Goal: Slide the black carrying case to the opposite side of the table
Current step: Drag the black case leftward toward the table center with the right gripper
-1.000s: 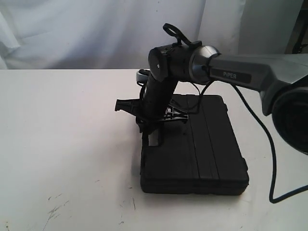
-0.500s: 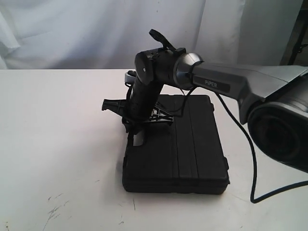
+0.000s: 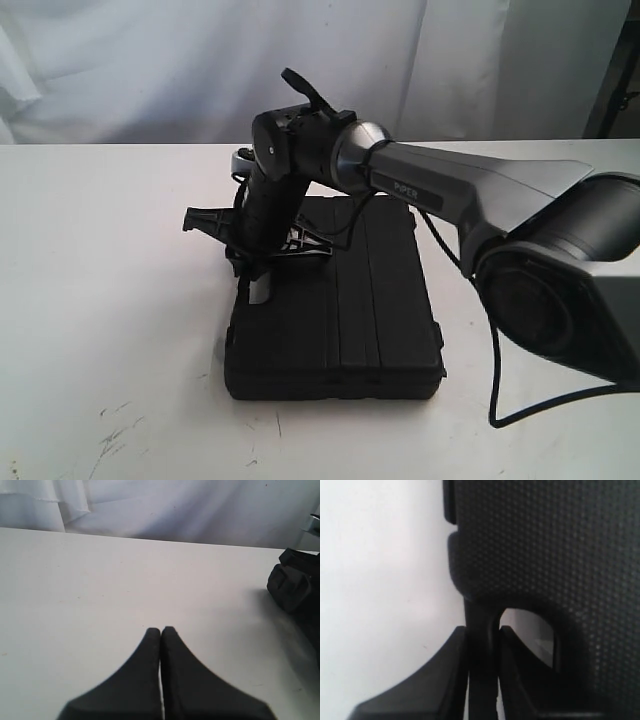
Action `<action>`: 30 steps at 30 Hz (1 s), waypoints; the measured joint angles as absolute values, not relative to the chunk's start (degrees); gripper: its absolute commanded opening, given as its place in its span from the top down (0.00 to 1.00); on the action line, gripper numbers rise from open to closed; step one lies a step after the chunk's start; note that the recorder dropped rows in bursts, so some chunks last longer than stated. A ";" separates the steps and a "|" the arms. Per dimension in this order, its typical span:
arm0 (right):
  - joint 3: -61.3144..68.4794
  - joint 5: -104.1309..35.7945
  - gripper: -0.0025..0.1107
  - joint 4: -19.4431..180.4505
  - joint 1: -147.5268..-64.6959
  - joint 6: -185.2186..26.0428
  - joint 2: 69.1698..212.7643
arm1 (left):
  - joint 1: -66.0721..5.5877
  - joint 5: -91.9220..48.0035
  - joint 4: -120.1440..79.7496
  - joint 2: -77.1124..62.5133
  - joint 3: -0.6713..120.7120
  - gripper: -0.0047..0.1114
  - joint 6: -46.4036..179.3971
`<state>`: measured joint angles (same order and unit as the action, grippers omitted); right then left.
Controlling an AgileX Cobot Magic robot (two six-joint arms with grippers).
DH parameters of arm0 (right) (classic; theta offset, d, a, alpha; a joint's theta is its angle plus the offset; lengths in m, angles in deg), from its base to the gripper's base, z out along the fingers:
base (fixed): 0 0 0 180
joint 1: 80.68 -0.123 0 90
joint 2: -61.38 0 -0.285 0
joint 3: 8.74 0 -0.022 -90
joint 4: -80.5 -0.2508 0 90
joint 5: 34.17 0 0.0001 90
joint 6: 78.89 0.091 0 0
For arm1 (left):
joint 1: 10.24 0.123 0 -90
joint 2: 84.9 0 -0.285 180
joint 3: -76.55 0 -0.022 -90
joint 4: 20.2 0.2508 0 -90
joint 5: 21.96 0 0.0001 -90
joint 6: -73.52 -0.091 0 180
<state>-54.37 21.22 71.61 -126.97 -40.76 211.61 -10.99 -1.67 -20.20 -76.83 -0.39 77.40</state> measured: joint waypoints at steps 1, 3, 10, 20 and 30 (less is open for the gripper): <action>-54.69 21.25 0.98 71.40 -127.20 -40.76 211.75 | -10.99 -1.67 -20.20 -76.83 -0.39 0.96 77.40; -55.30 21.25 0.98 71.10 -127.31 -40.76 211.88 | -10.99 -1.67 -20.20 -76.83 -0.39 0.96 77.40; -55.66 19.73 0.98 70.01 -127.31 -40.56 211.88 | -10.99 -1.67 -20.20 -76.83 -0.39 0.96 77.40; -55.66 18.52 0.98 69.79 -127.94 -40.56 211.88 | -10.99 -1.67 -20.20 -76.83 -0.39 0.96 77.40; -55.66 17.55 0.98 69.42 -128.06 -40.56 212.23 | -10.99 -1.67 -20.20 -76.83 -0.39 0.96 77.40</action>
